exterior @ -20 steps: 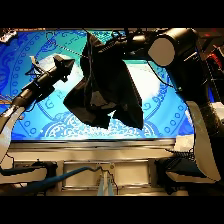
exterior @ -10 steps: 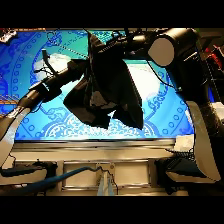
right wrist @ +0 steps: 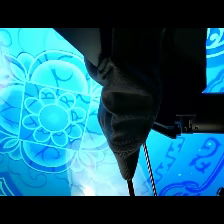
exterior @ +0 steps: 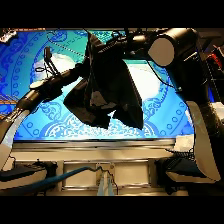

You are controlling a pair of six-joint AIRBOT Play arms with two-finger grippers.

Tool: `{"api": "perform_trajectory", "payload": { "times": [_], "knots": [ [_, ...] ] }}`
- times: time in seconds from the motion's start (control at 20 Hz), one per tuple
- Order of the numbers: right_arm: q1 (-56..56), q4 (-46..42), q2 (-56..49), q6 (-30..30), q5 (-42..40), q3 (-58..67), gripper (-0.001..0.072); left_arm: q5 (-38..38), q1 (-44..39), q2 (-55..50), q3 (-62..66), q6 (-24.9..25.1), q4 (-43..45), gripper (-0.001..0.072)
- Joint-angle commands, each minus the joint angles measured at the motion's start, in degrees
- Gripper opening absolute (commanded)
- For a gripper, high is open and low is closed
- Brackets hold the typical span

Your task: Fold the clothes and pants, and hang the long-sleeved shirts on hangers.

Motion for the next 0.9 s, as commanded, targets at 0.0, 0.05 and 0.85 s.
{"api": "perform_trajectory", "payload": {
  "times": [0.0,0.05,0.85],
  "knots": [
    [0.0,0.3,0.0,0.0,-0.3,0.0,0.0018,3.1,-1.6,0.5,2.0,-1.0,1.9,0.0704],
    [0.0,0.3,0.0,0.0,-0.2,0.0,0.0018,3.0,-2.2,0.4,2.9,-2.0,0.8,0.0704],
    [0.0,4.9,2.4,-1.5,0.1,0.0,0.0018,24.0,-7.5,-2.9,6.5,-2.5,-0.2,0.0352]
  ]
}}
